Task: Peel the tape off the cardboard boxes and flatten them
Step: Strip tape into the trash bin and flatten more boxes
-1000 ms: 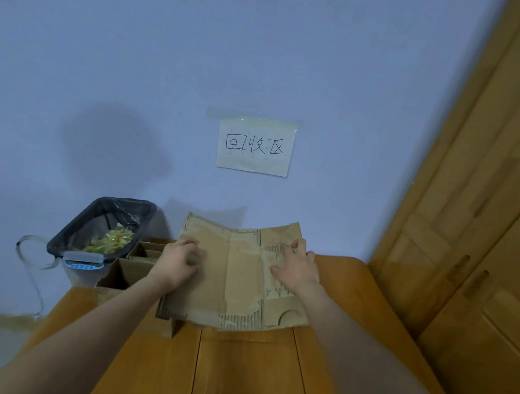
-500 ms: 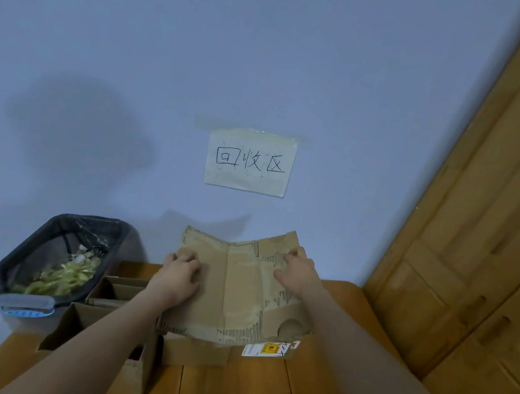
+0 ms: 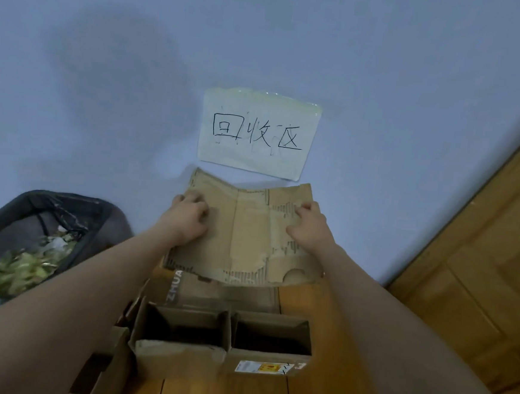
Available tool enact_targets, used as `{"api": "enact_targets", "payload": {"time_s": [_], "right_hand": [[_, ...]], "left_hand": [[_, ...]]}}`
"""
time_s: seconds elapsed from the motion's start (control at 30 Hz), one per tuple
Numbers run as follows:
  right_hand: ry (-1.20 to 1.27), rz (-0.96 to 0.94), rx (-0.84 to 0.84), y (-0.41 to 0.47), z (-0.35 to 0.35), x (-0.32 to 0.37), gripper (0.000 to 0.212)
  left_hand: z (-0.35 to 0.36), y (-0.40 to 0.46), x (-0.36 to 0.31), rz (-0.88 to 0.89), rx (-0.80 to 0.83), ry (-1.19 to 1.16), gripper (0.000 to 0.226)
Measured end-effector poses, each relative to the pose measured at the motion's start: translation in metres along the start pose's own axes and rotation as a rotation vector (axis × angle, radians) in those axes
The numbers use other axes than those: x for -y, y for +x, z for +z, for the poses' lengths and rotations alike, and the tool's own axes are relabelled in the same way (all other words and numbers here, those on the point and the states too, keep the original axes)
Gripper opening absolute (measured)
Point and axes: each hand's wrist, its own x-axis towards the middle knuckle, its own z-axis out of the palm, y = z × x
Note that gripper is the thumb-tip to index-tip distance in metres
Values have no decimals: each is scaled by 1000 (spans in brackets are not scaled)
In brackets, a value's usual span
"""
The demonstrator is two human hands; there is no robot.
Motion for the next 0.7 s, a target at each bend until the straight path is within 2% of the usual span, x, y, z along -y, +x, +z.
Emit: {"api": "enact_targets", "payload": {"time_s": [0.13,0.37,0.57,0.7], "right_hand": [[-20,-21,84,32,30,-21,63],[-7,24,276,56,117,-65,71],[112,103,419,56,196,-93,68],[120,160,473,58,224,-108,63]], "left_hand": [[29,30,12,-30,25,-53,37],[109,57,42,-82,124,-65,33],[181,67,61,-180,397,51,43],[213,70,71,-175,488,97,52]]}}
